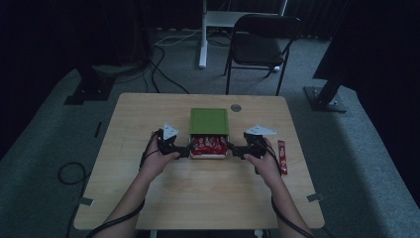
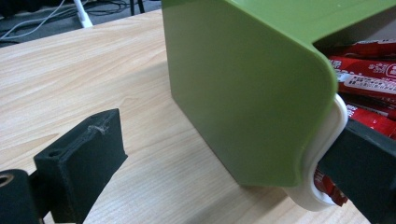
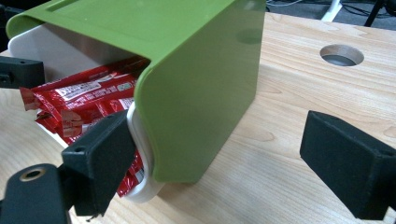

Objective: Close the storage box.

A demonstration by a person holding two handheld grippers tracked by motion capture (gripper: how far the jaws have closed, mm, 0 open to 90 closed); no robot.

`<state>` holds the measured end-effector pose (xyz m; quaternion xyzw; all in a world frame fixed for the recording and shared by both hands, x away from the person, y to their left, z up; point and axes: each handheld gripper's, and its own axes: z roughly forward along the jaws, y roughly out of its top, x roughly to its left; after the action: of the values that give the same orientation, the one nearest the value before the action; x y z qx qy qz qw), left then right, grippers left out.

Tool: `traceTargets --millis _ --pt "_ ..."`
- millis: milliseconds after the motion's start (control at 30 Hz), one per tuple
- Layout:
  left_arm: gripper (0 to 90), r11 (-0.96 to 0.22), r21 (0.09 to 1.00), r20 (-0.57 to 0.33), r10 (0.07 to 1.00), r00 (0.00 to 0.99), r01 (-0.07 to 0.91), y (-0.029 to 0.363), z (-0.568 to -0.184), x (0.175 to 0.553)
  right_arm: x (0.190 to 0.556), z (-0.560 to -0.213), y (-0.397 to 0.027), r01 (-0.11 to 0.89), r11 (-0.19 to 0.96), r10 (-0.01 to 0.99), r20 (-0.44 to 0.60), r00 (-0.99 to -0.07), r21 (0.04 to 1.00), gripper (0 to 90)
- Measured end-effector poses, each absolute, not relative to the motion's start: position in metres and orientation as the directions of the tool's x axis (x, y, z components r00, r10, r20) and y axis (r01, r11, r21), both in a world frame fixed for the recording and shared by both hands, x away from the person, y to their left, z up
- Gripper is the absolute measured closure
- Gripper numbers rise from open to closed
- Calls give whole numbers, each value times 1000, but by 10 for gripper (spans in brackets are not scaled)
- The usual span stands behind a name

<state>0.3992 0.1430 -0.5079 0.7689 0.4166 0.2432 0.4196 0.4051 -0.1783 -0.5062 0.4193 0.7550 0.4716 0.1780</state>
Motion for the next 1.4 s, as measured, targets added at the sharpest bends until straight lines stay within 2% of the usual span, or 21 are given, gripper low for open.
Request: traceTargets --millis 567,733,833,1400 --pt "37 -296 851 31 852 522 433 141 -510 407 411 -506 -174 471 179 840 115 -530 864 103" --pt "46 -295 848 23 851 525 440 139 -510 407 411 -505 -174 475 180 837 119 -534 861 119" --pt "49 -292 852 19 847 532 435 138 -508 405 409 -504 -171 466 191 808 130 -574 864 118" --pt "49 -279 861 2 837 547 424 137 -500 394 403 -498 -175 432 193 811 104 -576 881 118"
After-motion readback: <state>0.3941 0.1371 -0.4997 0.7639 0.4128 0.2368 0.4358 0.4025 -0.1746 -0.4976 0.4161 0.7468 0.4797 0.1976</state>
